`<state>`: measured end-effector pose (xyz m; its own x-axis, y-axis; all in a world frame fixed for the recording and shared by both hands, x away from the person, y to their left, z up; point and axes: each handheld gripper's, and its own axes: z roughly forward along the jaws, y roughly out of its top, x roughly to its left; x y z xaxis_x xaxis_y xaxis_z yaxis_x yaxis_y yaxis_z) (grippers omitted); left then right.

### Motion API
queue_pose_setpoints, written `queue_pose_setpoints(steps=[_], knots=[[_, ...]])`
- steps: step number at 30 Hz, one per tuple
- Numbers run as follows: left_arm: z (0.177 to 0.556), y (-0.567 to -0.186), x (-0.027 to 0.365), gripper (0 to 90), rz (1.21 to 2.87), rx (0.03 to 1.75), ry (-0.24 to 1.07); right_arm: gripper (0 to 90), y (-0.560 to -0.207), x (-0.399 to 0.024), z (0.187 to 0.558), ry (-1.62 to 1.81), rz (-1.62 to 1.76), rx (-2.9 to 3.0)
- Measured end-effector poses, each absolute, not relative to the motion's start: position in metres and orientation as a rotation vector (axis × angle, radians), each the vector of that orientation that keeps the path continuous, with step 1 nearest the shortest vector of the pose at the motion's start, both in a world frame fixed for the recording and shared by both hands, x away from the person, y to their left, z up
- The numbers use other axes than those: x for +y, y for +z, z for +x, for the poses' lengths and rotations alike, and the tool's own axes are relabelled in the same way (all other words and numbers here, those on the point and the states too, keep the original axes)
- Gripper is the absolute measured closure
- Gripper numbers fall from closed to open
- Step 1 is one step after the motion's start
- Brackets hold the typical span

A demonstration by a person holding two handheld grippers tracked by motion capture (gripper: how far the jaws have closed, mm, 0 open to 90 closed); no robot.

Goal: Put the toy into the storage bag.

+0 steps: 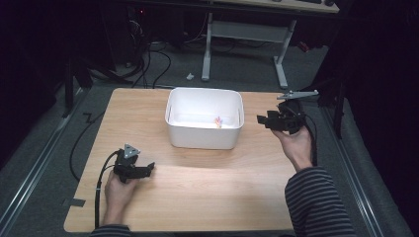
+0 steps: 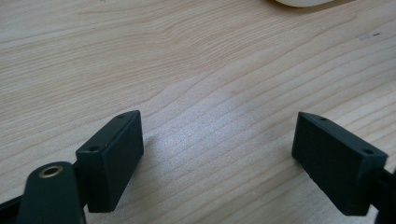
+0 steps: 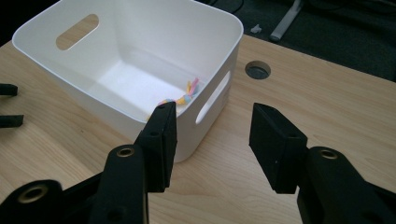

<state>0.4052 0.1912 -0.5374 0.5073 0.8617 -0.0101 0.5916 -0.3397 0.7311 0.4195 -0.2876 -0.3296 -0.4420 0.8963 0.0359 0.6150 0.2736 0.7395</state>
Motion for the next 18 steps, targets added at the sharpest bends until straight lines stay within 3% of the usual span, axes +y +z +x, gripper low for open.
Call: queue_pose_setpoints(steps=[18], knots=[[0.405, -0.537, 0.191, 16.8, 2.060, 1.185, 0.502, 54.0, -0.345, -0.325, 0.376, 1.009, 1.401, 2.078]])
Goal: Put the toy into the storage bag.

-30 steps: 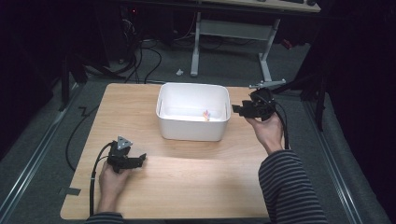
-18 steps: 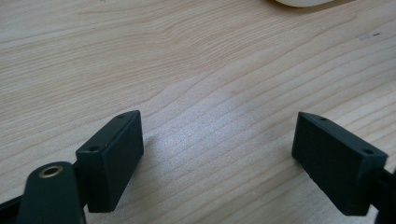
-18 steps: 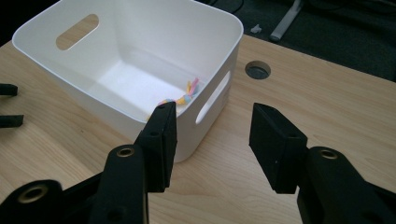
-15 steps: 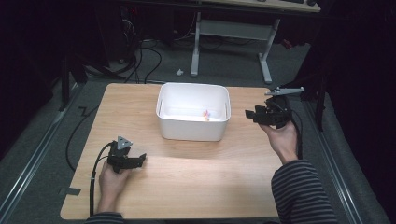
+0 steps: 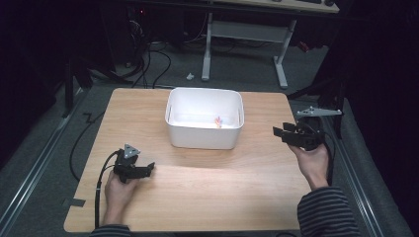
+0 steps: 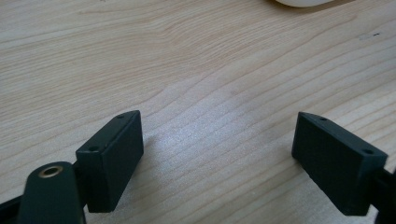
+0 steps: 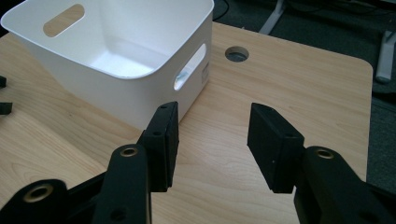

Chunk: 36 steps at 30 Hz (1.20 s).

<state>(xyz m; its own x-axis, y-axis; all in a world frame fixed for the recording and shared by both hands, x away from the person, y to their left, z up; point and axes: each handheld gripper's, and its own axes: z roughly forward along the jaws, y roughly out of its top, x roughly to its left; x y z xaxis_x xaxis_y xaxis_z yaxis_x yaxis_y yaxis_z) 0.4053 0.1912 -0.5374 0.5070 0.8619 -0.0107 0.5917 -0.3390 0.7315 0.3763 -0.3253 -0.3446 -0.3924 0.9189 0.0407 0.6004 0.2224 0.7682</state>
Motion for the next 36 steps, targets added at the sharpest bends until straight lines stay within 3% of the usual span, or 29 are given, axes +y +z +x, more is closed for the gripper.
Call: queue_pose_setpoints(steps=[15, 36], knots=[[0.405, -0.537, 0.191, 16.8, 2.060, 1.185, 0.502, 54.5, -0.383, -0.326, 0.359, 0.979, 1.419, 2.088], [0.405, -0.537, 0.191, 16.8, 2.062, 1.184, 0.503, 55.0, -0.465, -0.309, 0.371, 0.964, 1.519, 2.132]])
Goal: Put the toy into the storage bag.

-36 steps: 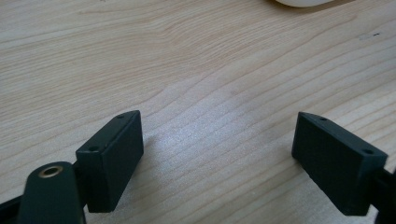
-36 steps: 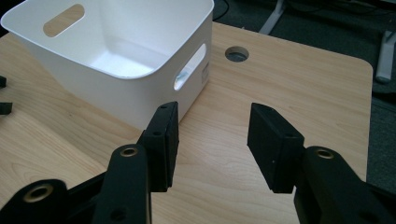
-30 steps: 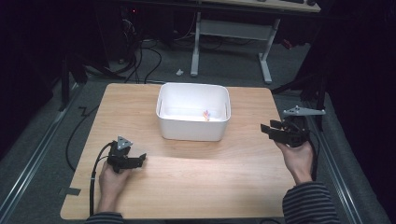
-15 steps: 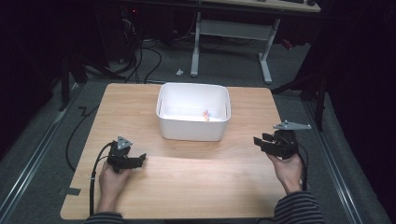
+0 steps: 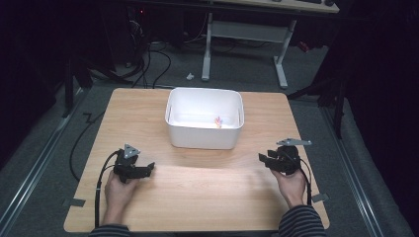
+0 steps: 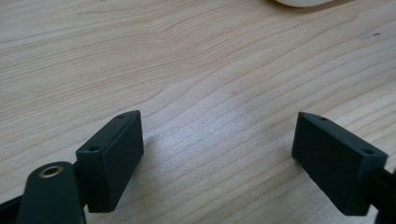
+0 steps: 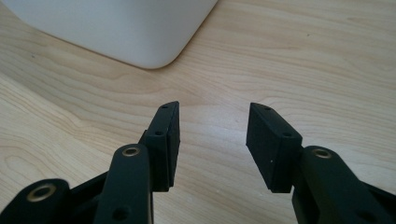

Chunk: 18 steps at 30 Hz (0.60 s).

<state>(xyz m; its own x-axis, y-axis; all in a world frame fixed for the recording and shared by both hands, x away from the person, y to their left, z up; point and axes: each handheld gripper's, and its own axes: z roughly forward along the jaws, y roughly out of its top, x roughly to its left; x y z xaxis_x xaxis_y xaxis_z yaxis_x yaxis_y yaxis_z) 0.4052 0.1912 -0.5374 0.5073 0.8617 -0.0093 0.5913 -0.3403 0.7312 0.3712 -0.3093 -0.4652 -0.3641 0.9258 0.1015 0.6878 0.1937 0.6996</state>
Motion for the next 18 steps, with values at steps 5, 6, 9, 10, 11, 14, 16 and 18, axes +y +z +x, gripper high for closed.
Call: queue_pose_setpoints(steps=[5, 6, 9, 10, 11, 14, 16, 18], knots=[[0.405, -0.537, 0.191, 16.8, 2.061, 1.185, 0.503, 53.3, -0.480, -0.303, 0.375, 0.947, 1.515, 2.139], [0.405, -0.537, 0.191, 16.8, 2.062, 1.184, 0.503, 53.1, -0.482, -0.303, 0.375, 0.946, 1.516, 2.137], [0.405, -0.537, 0.191, 16.8, 2.062, 1.184, 0.503, 52.1, -0.491, -0.301, 0.377, 0.941, 1.516, 2.122], [0.405, -0.537, 0.191, 16.8, 2.062, 1.184, 0.503, 52.0, -0.493, -0.301, 0.378, 0.943, 1.518, 2.115], [0.405, -0.537, 0.191, 16.8, 2.062, 1.184, 0.503, 51.4, -0.497, -0.300, 0.379, 0.929, 1.512, 2.117], [0.405, -0.537, 0.191, 16.8, 2.062, 1.184, 0.503, 50.7, -0.506, -0.297, 0.382, 0.907, 1.503, 2.111], [0.405, -0.537, 0.191, 16.8, 2.062, 1.184, 0.503, 50.0, -0.508, -0.296, 0.383, 0.903, 1.500, 2.110], [0.405, -0.537, 0.191, 16.8, 2.062, 1.184, 0.503, 48.0, -0.514, -0.293, 0.385, 0.888, 1.488, 2.096]])
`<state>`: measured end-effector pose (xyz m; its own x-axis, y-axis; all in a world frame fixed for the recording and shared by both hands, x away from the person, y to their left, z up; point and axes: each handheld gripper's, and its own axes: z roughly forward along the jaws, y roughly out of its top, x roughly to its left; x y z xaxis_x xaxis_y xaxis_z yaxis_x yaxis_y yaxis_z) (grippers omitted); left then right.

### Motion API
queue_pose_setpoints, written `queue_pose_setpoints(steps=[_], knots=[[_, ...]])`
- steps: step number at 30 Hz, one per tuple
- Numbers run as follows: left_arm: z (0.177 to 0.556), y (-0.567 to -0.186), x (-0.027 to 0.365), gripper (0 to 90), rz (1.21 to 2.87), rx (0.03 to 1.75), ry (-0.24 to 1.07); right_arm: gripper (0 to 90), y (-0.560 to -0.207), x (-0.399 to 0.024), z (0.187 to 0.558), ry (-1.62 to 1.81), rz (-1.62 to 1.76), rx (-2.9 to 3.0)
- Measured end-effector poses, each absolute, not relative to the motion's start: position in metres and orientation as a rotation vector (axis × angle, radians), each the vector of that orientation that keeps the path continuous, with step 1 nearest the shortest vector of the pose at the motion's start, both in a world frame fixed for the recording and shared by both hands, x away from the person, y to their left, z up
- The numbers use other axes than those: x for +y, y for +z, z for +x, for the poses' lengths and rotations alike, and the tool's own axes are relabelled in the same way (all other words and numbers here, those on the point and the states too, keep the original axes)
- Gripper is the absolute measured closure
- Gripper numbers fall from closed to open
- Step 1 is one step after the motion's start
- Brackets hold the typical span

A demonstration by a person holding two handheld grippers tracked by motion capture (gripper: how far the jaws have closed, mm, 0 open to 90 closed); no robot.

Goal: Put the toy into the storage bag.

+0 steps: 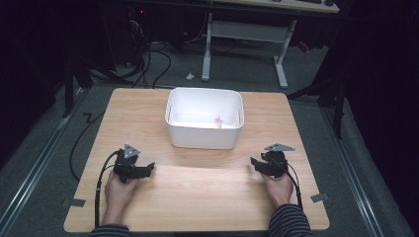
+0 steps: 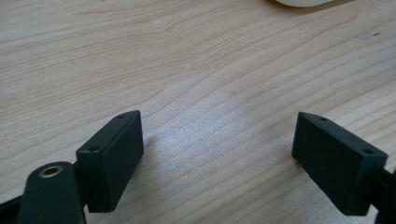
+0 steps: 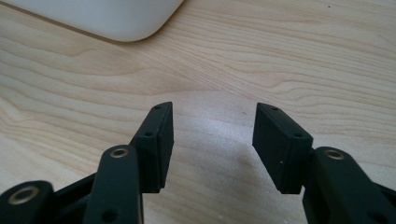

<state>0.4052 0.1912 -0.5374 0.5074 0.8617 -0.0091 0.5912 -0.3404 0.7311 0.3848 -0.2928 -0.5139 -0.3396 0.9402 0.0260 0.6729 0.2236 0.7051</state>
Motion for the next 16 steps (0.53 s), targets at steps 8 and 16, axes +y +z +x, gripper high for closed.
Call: queue_pose_setpoints(steps=[8, 16], knots=[[0.405, -0.537, 0.191, 16.8, 2.061, 1.184, 0.503, 34.5, -0.531, -0.289, 0.389, 0.872, 1.445, 2.072], [0.405, -0.537, 0.191, 16.8, 2.062, 1.184, 0.503, 30.6, -0.531, -0.289, 0.389, 0.871, 1.442, 2.080]])
